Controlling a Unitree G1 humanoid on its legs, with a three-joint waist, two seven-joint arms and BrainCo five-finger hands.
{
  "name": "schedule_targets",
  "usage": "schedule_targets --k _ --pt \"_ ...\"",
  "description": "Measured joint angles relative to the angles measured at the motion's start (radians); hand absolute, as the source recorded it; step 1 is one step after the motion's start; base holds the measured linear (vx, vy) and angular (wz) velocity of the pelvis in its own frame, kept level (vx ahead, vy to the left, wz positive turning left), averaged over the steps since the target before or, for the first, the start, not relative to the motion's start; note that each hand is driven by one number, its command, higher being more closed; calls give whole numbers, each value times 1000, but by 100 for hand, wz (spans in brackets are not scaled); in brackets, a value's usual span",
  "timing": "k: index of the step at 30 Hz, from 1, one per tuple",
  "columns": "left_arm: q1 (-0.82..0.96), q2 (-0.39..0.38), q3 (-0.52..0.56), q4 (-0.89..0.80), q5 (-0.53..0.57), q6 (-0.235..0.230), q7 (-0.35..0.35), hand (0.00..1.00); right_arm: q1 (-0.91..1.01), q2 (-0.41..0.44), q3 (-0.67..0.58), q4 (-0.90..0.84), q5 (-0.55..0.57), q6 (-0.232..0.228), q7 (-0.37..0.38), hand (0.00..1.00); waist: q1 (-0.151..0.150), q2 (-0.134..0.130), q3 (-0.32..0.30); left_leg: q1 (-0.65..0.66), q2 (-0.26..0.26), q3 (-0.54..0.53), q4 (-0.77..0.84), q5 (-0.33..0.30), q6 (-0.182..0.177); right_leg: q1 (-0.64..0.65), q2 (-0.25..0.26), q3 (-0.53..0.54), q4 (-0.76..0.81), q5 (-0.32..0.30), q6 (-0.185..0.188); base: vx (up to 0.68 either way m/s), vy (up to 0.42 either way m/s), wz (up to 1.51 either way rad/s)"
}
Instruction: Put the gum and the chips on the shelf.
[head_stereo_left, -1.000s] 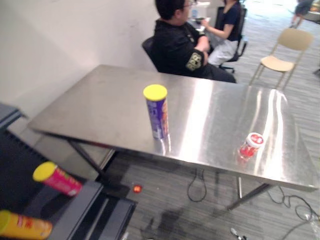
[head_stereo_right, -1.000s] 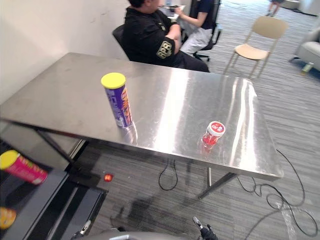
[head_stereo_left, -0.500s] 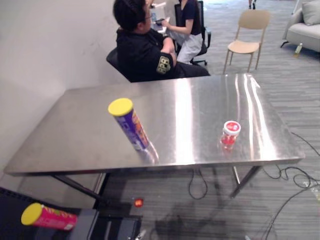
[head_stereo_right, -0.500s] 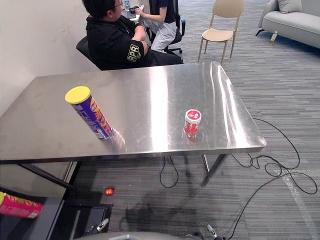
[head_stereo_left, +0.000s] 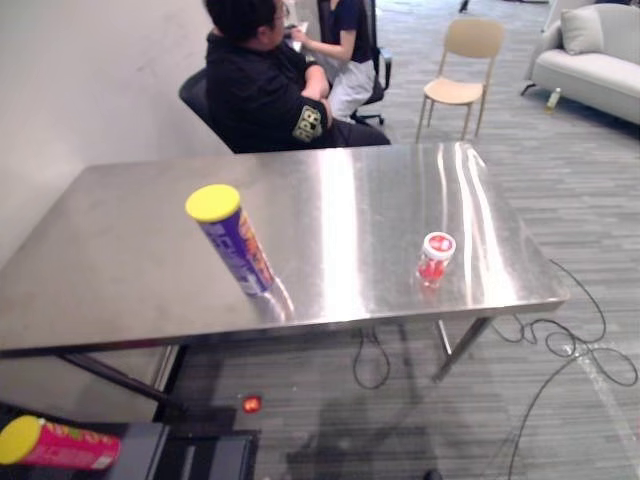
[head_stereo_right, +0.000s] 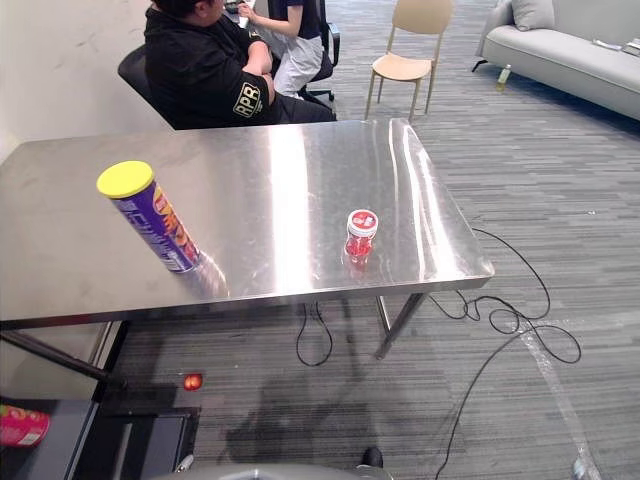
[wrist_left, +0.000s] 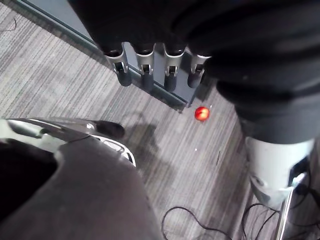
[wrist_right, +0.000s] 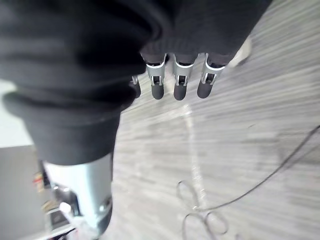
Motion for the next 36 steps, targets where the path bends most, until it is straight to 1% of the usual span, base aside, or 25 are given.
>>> schedule_targets --k 1,2,3,5,7,9,10,11,13,14,15,17,23,28,29,36 --pt "2 -16 1 -12 -2 -1 7 0 0 8 60 -172 -3 -2 -38 0 1 2 -1 2 1 4 0 -1 0 0 -2 12 1 0 0 50 -6 -21" --pt "3 -21 2 -24 -11 -1 8 0 4 7 99 -296 -13 -7 -62 0 1 5 -3 3 1 4 -1 -4 -1 0 -3 12 2 0 0 52 -7 -9" --pt "3 -27 0 -48 -11 -2 9 0 6 8 145 -450 -73 -19 -105 0 2 7 -5 7 3 4 -1 -10 -2 0 -2 10 3 0 0 35 -4 0" --pt "3 -29 -3 -61 -12 -4 9 0 1 16 206 -608 -142 -42 -146 0 4 6 -8 11 3 4 -1 -11 -2 2 -2 11 4 0 0 15 -1 0" --pt "10 -25 -18 -81 -14 -9 12 0 -8 43 303 -758 -226 -68 -174 0 8 0 -14 19 5 1 -1 -12 -3 12 0 9 4 0 0 -26 -24 4" --pt "11 -18 -37 -87 -37 -10 12 0 -6 58 365 -808 -252 -76 -175 0 13 -6 -15 18 3 0 -1 -12 -2 13 -2 6 4 -1 0 -43 -17 5" --pt "12 -18 -40 -91 -41 -10 13 0 -3 79 410 -841 -286 -77 -150 0 16 -8 -15 17 -1 -3 -1 -13 -2 12 -5 5 4 -1 0 -61 -13 0" --pt "12 -18 -42 -92 -41 -9 13 0 1 83 428 -851 -299 -77 -142 0 18 -8 -15 17 -3 -4 -1 -13 -2 11 -7 6 4 -1 0 -74 -14 -1" --pt "13 -16 -62 -93 -39 -10 12 0 27 86 470 -883 -319 -77 -91 0 28 -5 -18 11 -13 -22 -2 -15 3 9 -12 0 4 -2 0 -57 -5 8" --pt "17 -16 -64 -93 -39 -9 11 0 30 86 474 -886 -319 -77 -80 0 27 -9 -22 1 -16 -28 -2 -15 4 7 -14 -8 4 -3 0 -28 0 21" --pt "27 -15 -80 -94 -39 -9 7 0 34 86 484 -890 -319 -77 -56 0 25 -4 -35 -6 -18 -36 -2 -13 6 0 -16 -14 6 -3 0 -11 -1 16" --pt "31 -11 -100 -94 -39 -8 4 0 40 84 499 -895 -319 -77 -19 0 27 0 -40 -15 -20 -48 -1 -11 9 -3 -17 -20 7 -4 1 -6 -13 16" --pt "34 18 -153 -95 -32 -8 -6 0 45 66 598 -921 -316 -78 83 0 27 1 -42 -37 -24 -85 -1 -3 16 -7 -21 -48 13 -4 0 -3 -15 15" --pt "37 22 -158 -95 -32 -8 -6 0 45 55 664 -920 -314 -78 116 0 30 -2 -40 -47 -28 -114 8 -2 19 -4 -29 -70 30 -15 3 4 -6 19" --pt "37 27 -166 -94 -32 -4 -6 0 35 55 748 -906 -293 -78 124 0 33 -5 -37 -58 -28 -137 19 -2 19 -6 -31 -80 44 -23 0 -14 -20 25" --pt "37 31 -178 -91 -30 0 -6 0 -14 55 801 -833 -274 -77 134 0 34 -16 -24 -69 -31 -156 26 1 22 -9 -35 -90 48 -29 -3 -15 -6 6"
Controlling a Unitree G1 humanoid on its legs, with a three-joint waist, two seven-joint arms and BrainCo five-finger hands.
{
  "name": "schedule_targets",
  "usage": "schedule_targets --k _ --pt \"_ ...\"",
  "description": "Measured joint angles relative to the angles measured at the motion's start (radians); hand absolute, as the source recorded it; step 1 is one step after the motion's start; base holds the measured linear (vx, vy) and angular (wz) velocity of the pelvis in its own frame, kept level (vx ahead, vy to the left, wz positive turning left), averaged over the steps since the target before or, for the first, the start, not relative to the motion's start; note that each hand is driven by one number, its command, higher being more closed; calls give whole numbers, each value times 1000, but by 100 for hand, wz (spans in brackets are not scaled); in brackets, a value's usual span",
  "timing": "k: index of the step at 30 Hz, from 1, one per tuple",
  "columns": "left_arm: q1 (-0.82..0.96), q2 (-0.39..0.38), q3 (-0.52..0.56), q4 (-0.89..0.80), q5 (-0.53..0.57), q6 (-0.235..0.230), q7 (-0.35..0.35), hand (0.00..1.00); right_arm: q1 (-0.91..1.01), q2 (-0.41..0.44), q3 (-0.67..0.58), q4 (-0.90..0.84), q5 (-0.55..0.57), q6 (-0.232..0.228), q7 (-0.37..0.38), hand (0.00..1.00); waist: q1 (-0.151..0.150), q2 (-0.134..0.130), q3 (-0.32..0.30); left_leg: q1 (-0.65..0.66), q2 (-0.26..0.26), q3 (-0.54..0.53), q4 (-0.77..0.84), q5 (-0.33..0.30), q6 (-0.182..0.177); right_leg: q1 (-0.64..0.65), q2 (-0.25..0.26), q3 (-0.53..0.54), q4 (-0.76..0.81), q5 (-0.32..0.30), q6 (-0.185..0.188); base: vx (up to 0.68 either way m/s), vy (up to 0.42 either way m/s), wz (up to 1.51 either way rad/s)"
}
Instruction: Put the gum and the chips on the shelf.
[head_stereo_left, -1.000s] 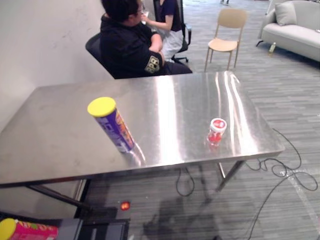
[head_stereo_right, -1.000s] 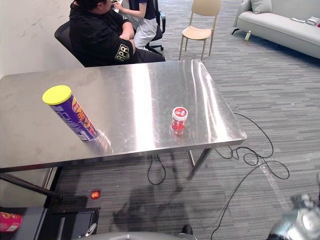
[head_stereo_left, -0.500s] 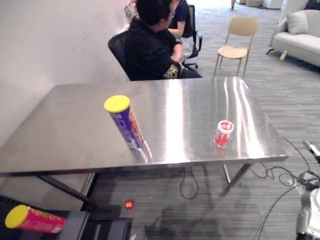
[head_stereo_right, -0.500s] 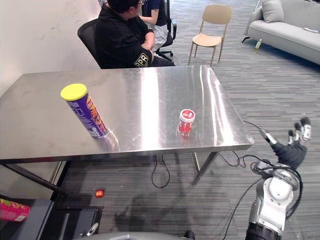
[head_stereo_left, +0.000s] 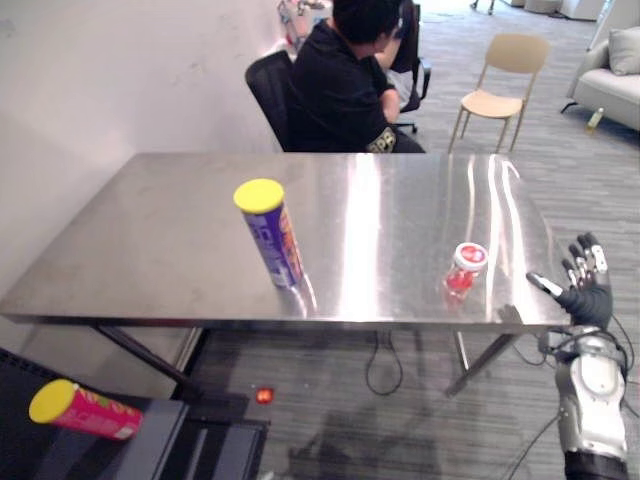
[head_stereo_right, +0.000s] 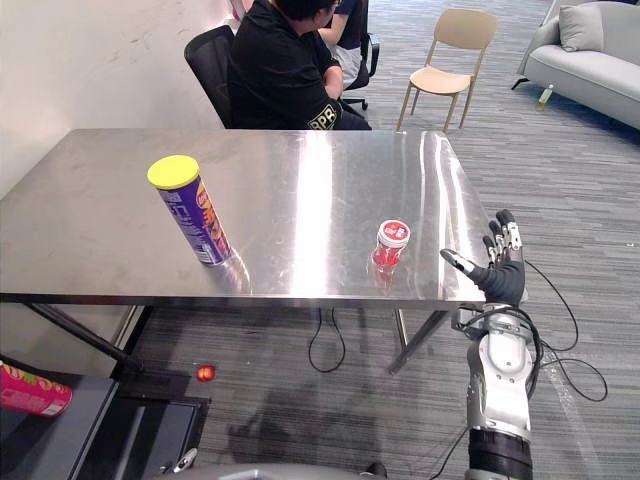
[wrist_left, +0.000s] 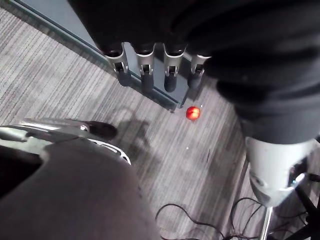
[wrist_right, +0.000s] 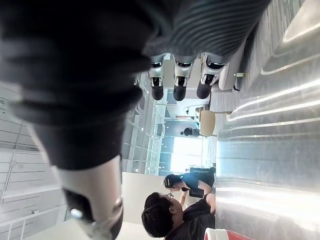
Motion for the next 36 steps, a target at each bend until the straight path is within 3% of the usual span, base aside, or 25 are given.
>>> schedule_targets --k 13,17,36 --pt "-6 25 -13 2 1 1 1 0 -108 0 42 138 0 11 -9 0 4 -12 48 -3 -3 -12 -1 2 2 2 0 -7 0 0 -1 -2 -1 2" --pt "-12 25 -19 7 1 1 2 0 -140 0 42 187 0 15 -16 0 18 -7 57 -3 -3 -14 -1 2 2 2 0 -6 0 0 -2 0 0 0" --pt "-21 25 -19 13 40 19 1 0 -178 0 165 187 0 33 31 0 28 -8 84 -8 -5 -43 -4 2 3 11 0 -30 0 -4 -8 -1 -1 2"
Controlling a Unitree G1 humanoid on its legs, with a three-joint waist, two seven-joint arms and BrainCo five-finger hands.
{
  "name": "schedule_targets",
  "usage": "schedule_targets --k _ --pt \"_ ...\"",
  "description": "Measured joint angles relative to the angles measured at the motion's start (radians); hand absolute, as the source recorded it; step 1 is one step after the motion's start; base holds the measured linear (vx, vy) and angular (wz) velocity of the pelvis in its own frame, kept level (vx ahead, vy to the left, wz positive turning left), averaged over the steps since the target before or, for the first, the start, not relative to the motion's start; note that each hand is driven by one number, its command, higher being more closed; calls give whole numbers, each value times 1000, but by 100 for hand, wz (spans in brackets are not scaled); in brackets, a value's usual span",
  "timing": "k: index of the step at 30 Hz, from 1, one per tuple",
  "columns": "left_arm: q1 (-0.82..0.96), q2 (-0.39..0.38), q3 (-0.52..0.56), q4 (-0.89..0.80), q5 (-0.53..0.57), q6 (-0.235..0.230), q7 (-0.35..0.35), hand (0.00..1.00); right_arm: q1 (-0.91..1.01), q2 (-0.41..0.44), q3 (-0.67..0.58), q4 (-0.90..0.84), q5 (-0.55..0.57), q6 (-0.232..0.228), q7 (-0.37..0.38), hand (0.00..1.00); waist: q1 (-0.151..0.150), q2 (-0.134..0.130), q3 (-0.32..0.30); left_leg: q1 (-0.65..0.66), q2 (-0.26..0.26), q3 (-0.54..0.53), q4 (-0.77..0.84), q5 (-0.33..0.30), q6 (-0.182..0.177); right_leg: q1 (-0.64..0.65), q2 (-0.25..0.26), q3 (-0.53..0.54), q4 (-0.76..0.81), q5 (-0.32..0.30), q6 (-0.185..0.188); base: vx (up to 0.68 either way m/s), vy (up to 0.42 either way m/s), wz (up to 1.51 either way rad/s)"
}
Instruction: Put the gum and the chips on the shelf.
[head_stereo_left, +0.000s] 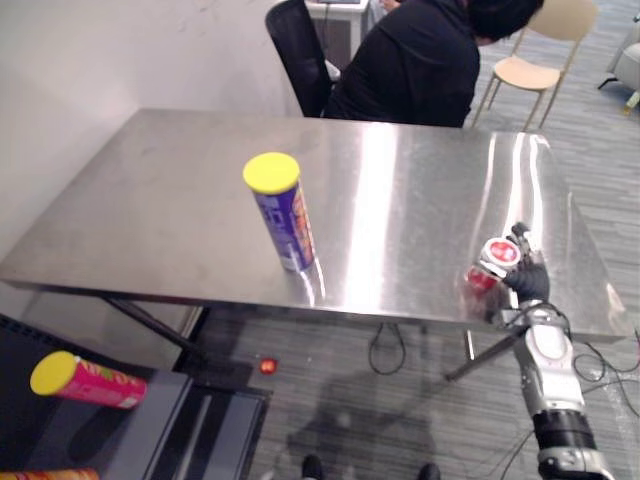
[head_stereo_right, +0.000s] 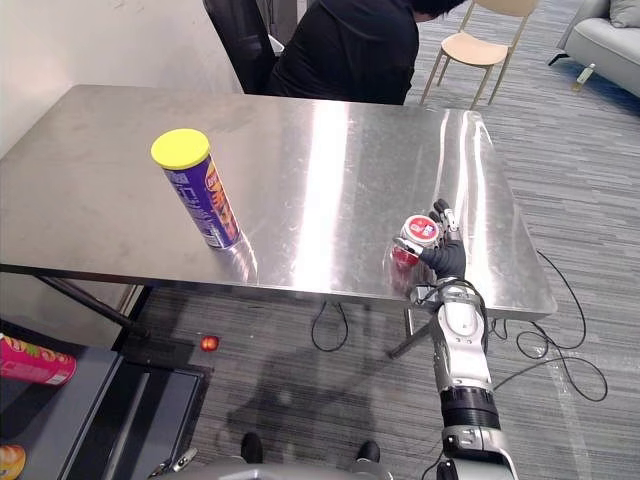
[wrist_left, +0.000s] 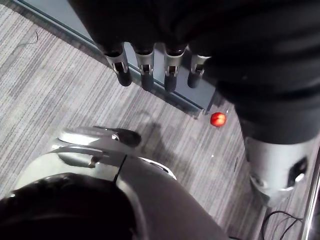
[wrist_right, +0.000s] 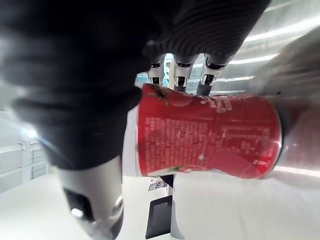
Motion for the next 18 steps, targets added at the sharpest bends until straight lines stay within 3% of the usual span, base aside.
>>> schedule_targets --k 2,3,18 --pt "-4 0 0 0 0 0 0 0 0 0 3 0 0 0 0 0 0 0 10 0 0 0 1 0 0 0 0 0 1 0 0 0 0 0" --pt "-5 0 0 0 1 0 0 0 0 0 4 0 0 0 0 100 0 0 12 0 0 0 1 0 0 0 0 0 1 0 0 0 0 0" --pt "-9 1 -10 -1 1 1 1 0 -5 0 103 -6 -2 2 18 100 4 0 22 -10 3 -14 6 0 0 -5 0 -3 17 1 0 5 0 3"
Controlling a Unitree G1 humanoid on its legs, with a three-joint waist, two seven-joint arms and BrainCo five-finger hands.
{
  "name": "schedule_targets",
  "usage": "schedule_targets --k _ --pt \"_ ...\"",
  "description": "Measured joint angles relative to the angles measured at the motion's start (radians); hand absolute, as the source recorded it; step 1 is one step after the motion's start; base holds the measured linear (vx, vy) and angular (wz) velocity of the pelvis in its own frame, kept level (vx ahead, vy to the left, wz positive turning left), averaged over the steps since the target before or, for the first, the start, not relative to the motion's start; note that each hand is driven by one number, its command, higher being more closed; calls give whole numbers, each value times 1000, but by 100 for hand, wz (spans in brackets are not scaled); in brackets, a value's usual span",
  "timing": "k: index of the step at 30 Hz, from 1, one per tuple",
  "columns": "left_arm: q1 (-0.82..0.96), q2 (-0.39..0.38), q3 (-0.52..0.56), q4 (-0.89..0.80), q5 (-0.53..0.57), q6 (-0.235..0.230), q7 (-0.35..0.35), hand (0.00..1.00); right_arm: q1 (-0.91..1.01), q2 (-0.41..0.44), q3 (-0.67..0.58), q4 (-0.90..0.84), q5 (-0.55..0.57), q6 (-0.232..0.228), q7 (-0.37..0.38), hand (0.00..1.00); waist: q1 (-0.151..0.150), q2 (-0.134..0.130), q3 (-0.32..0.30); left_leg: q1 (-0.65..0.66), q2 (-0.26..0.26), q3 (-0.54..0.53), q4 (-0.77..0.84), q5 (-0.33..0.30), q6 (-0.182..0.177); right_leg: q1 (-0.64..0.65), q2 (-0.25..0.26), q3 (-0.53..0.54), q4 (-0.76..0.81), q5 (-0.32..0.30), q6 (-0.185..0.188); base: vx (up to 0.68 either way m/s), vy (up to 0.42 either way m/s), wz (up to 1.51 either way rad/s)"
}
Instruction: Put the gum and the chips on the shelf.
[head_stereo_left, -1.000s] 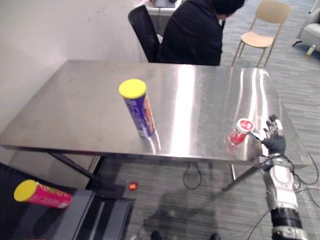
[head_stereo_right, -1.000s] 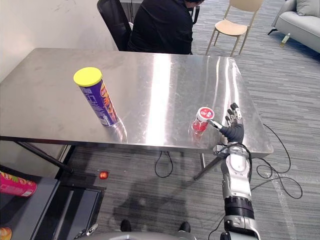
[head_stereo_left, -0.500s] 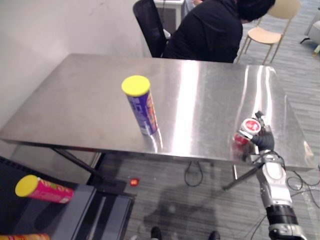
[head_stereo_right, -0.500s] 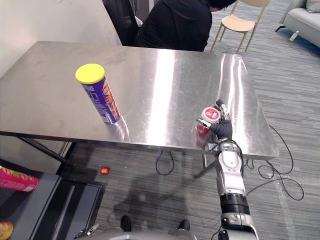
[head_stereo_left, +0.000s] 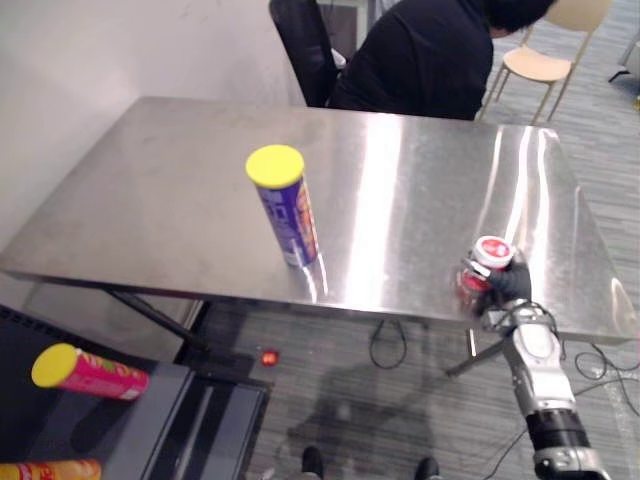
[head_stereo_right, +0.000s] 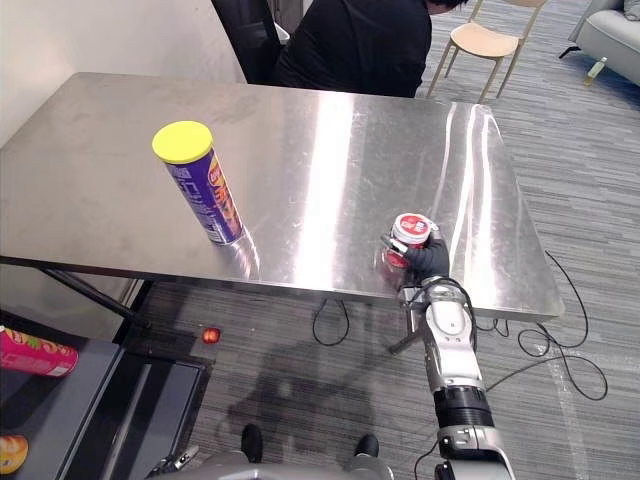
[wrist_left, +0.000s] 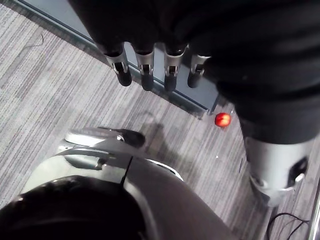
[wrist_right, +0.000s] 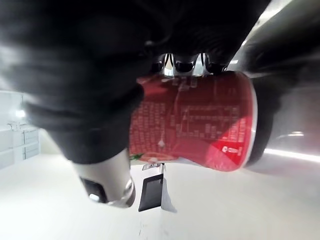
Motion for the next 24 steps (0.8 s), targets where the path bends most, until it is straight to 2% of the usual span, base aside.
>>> schedule_targets --k 10,17,24 --pt "-15 0 -9 -7 2 1 9 0 -56 6 119 -18 -40 1 3 100 20 6 32 -3 3 17 9 0 -1 -8 0 16 1 0 0 0 0 -4" --pt "-21 0 -8 -9 39 1 12 0 -55 23 216 -53 -41 6 37 100 30 5 33 -3 3 21 10 0 -1 -10 0 22 2 1 2 1 -1 -2" --pt "-23 0 -7 -11 62 1 17 0 -18 24 242 -136 -41 8 47 100 33 4 33 1 4 -22 21 0 0 26 0 -18 2 1 2 1 -1 17"
